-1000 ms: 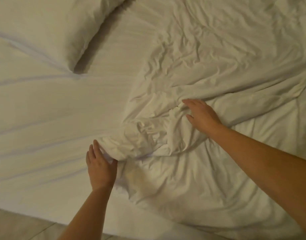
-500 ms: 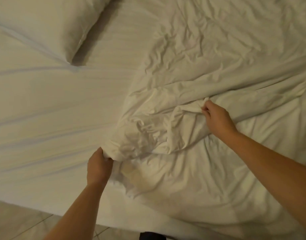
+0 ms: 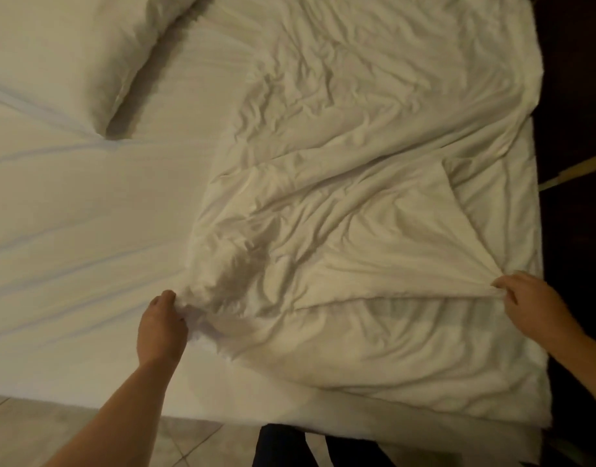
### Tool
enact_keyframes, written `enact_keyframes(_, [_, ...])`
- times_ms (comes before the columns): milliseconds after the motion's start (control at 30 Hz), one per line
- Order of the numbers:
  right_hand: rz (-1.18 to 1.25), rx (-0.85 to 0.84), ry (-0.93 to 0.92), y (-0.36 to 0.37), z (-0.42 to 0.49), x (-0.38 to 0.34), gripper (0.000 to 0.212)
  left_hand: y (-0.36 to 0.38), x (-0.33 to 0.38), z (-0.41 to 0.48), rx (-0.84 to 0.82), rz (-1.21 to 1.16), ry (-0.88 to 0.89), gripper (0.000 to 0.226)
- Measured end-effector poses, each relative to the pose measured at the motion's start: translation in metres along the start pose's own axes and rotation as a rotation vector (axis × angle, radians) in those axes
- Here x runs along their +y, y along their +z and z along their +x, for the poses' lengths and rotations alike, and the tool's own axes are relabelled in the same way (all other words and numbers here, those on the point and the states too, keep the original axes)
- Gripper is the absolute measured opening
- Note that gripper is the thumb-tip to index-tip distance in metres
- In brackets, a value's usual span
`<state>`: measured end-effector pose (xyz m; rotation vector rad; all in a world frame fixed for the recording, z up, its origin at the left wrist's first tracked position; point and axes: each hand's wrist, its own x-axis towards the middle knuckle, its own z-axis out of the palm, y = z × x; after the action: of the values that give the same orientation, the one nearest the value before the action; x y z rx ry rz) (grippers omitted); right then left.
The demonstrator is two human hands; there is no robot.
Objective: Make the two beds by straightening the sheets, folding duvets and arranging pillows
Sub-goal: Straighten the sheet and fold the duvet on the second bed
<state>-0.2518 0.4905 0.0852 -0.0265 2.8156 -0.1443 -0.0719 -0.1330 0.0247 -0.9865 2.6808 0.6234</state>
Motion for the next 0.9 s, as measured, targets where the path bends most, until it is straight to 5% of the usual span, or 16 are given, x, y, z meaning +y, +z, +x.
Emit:
enact_keyframes(333, [-0.088, -0.064, 0.04, 0.073, -0.049, 0.04, 0.019, 0.049, -0.02, -0.03, 0.05, 0.075, 0.08, 0.035])
enact_keyframes(567, [-0.252, -0.067, -0.068, 0.131, -0.038, 0.004, 0.064, 0.079, -0.032, -0.027, 0.036, 0.084, 0.232, 0.064])
enact_keyframes(900, [-0.08, -0.077, -0.002, 0.188, -0.017, 0.009, 0.065, 0.108, -0.037, -0.001, -0.038, 0.081, 0.242, 0.035])
